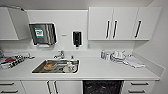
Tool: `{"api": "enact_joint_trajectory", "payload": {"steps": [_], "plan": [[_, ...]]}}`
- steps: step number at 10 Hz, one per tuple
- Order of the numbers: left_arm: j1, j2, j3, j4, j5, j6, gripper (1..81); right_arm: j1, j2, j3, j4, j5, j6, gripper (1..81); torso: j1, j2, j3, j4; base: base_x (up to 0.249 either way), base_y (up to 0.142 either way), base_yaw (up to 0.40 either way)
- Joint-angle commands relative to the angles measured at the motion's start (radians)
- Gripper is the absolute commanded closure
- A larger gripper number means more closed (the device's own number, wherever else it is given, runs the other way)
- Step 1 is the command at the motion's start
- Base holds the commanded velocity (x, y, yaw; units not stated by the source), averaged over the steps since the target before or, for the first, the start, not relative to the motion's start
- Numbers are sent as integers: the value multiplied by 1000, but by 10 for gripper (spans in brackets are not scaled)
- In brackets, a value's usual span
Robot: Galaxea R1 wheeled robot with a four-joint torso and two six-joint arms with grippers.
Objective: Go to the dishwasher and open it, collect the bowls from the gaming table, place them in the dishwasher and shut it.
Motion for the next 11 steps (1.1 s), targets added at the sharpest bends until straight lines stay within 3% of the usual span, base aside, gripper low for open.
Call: {"api": "enact_joint_trajectory", "payload": {"steps": [1,4,6,9,10,11], "plan": [[-47,-1,-4,-5,44,7,10,50,0,-2,-12,-41,-2,10,-62,96,0,0,0,0,0],[-47,0,-4,-7,44,7,10,53,4,-1,-12,-41,-2,10,-133,205,4,0,0,0,0],[-47,3,-4,-5,44,7,10,52,4,-1,-12,-41,-2,10,-179,278,88,0,0,0,0],[-47,3,-4,-5,45,7,10,52,5,-2,-12,-41,-2,10,-238,369,144,0,0,0,0],[-47,3,-4,-5,45,7,10,52,5,-2,-12,-41,-2,10,-261,405,89,0,0,0,0],[-47,3,-4,-5,45,7,10,52,5,-2,-12,-41,-2,10,-285,441,118,0,0,0,0]]}}
